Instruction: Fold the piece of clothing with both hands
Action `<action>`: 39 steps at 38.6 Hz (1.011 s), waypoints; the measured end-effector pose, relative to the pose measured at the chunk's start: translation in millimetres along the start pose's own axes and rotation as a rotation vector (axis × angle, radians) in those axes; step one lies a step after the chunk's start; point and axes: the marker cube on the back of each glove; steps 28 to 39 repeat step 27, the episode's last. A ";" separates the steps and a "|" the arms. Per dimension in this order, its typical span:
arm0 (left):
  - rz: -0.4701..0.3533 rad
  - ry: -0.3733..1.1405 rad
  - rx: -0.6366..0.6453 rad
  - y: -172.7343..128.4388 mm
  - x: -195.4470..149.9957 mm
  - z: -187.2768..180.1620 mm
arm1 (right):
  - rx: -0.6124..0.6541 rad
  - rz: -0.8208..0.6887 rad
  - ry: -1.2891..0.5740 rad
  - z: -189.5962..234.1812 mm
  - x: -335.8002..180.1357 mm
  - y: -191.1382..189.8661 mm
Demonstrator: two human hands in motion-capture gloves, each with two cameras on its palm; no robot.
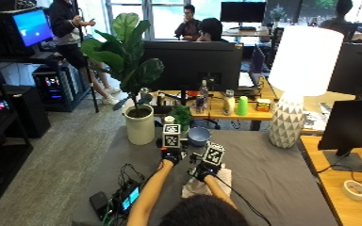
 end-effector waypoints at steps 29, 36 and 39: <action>0.015 0.007 0.113 11.2 -22.8 -40.5 | 0.439 0.101 -0.009 -94.9 139.0 -40.0; 0.015 0.007 0.113 11.2 -22.8 -40.5 | 0.439 0.101 -0.009 -94.9 139.0 -40.0; 0.015 0.007 0.113 11.2 -22.8 -40.5 | 0.439 0.101 -0.009 -94.9 139.0 -40.0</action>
